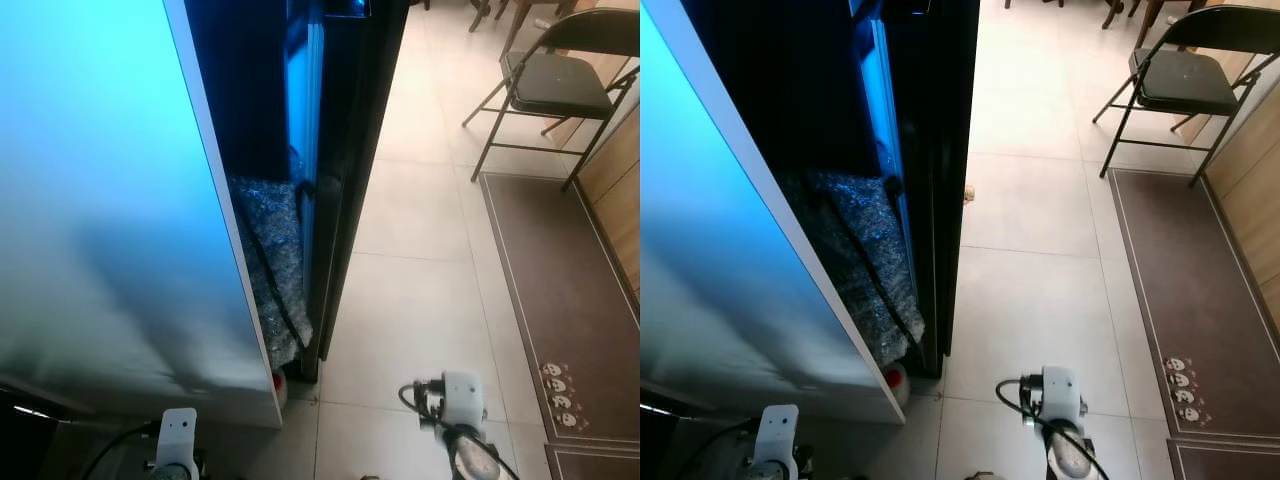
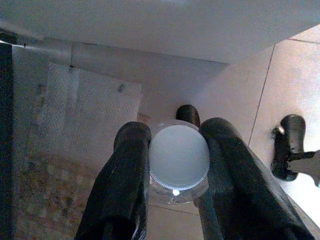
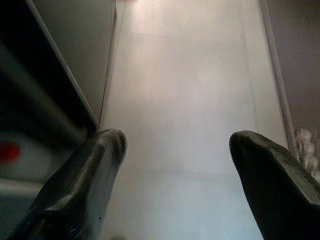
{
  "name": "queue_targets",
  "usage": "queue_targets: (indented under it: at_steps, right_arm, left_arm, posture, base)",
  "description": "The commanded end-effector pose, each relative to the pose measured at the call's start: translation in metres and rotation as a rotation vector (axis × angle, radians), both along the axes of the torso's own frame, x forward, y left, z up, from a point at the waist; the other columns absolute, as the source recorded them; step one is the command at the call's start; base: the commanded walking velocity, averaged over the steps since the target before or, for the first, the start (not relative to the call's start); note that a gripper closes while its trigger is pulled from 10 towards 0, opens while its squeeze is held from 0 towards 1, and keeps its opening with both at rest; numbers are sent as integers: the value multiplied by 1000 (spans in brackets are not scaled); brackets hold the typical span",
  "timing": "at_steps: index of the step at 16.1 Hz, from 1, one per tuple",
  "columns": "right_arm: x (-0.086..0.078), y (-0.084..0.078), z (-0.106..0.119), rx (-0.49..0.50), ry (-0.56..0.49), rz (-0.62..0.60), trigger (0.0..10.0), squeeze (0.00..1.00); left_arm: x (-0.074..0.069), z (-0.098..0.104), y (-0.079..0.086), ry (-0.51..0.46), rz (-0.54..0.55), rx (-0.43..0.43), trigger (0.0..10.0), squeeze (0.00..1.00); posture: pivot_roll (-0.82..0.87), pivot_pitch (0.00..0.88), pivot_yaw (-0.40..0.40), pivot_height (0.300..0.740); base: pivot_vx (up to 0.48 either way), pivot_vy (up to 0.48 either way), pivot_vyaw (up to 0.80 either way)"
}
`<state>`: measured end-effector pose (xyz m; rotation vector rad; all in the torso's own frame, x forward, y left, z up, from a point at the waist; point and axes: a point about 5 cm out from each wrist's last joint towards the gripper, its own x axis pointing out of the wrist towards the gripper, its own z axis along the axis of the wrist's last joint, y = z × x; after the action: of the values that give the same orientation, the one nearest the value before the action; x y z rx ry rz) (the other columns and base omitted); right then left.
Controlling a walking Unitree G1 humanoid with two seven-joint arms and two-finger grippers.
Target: Restocking fridge
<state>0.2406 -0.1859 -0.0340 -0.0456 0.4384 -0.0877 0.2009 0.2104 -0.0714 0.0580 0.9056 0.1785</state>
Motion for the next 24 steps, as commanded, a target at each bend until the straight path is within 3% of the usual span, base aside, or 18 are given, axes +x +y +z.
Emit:
queue_targets:
  at_steps: [1,2,4,7,12,15,21,24]
  right_arm:
    - [33,-6,39,-13,-229,11,10000,0]
    - [46,-3,61,-23,-355,36,10000,0]
    - [48,-1,76,-72,-444,69,10000,0]
    - [44,0,75,-133,-420,113,10000,0]
    - [49,1,114,-153,-546,98,10000,0]
    - [55,-6,123,-202,-543,114,10000,0]
    - [77,9,148,-56,-569,137,10000,0]
    - [78,20,158,27,-558,285,10000,0]
  left_arm:
    - [-7,-4,2,24,-5,10,10000,0]
    - [-8,-4,3,26,-3,10,10000,0]
    - [-11,-5,4,31,3,9,10000,0]
    - [-16,-7,6,45,4,9,10000,0]
    - [-18,-9,5,51,10,9,10000,0]
    - [-16,-9,-3,44,30,-12,10000,0]
    - [-8,-4,4,26,61,-8,10000,0]
    - [-12,-6,8,38,76,-6,10000,0]
  posture:
    - [-105,185,-50,740]
    - [-100,183,-54,740]
    - [-109,178,-59,740]
    - [-117,166,-66,740]
    - [-144,129,-97,740]
    - [-132,104,-120,740]
    - [-113,91,-133,740]
    - [-140,70,-122,740]
  base:
    - [0,0,0]
    - [0,0,0]
    - [0,0,0]
    - [0,0,0]
    - [0,0,0]
    - [0,0,0]
    - [0,0,0]
    - [0,0,0]
